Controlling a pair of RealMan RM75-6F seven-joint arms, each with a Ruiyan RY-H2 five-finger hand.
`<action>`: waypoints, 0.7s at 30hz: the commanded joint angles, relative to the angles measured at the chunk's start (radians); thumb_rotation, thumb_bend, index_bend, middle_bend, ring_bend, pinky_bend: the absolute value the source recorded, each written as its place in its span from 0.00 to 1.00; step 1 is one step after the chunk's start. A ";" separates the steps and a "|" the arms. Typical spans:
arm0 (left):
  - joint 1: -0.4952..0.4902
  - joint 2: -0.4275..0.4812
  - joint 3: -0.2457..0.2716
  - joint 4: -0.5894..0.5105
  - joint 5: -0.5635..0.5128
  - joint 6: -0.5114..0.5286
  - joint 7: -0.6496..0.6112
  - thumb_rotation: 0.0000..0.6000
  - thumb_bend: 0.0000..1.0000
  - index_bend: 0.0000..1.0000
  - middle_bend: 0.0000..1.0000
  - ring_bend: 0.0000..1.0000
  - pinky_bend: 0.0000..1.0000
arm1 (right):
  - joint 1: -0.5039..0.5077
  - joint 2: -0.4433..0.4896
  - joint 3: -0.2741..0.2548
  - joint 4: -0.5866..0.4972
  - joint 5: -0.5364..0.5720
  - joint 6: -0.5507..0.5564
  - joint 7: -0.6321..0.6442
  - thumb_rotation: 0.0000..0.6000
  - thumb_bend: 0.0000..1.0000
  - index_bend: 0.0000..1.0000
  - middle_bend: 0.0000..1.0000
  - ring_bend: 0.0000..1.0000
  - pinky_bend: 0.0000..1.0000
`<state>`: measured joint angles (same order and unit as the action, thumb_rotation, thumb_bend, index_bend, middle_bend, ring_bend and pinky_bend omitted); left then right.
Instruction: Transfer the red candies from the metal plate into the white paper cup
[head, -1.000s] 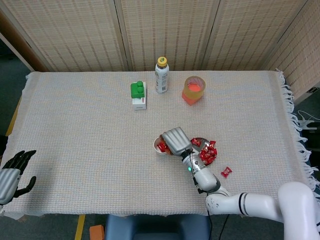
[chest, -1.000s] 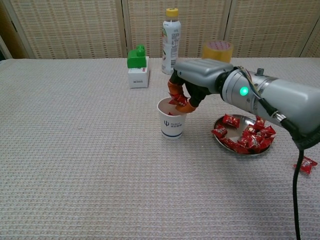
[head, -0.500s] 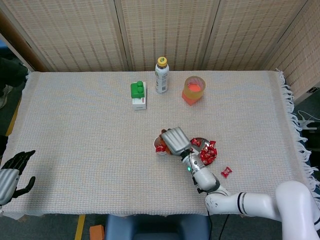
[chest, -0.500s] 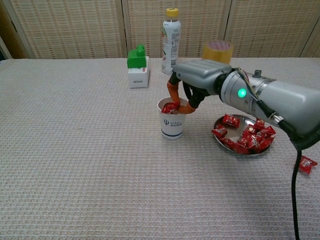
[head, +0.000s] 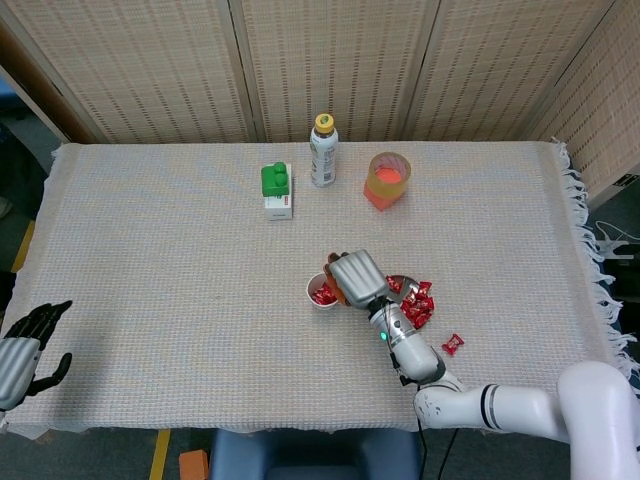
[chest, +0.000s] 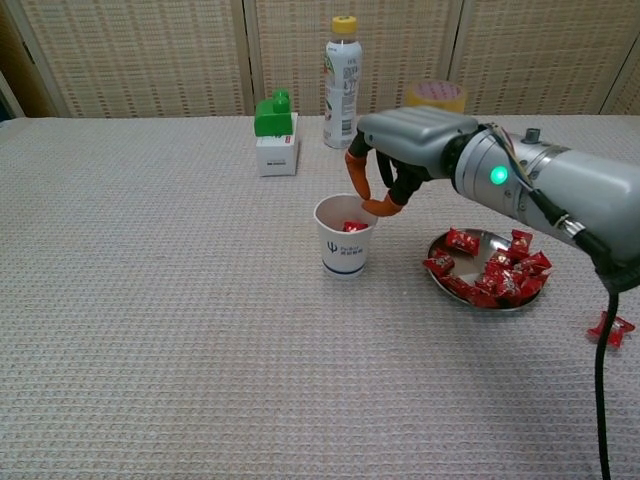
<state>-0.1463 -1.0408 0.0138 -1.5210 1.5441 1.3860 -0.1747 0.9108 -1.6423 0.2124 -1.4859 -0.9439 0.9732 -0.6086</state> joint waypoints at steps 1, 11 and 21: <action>-0.001 -0.003 0.000 0.003 0.000 -0.001 0.004 1.00 0.46 0.00 0.09 0.07 0.17 | -0.003 0.012 -0.007 -0.010 0.000 0.001 -0.004 1.00 0.32 0.13 0.29 0.40 0.69; 0.001 -0.006 0.004 -0.001 0.006 0.003 0.019 1.00 0.46 0.00 0.10 0.07 0.17 | -0.129 0.186 -0.160 -0.114 -0.102 0.074 -0.016 1.00 0.27 0.01 0.14 0.17 0.46; 0.002 -0.014 0.007 -0.013 0.006 0.001 0.057 1.00 0.46 0.00 0.10 0.07 0.17 | -0.207 0.270 -0.269 -0.142 -0.141 0.041 0.010 1.00 0.27 0.00 0.12 0.15 0.44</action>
<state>-0.1442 -1.0544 0.0207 -1.5337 1.5503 1.3876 -0.1181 0.7131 -1.3801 -0.0483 -1.6233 -1.0759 1.0167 -0.6095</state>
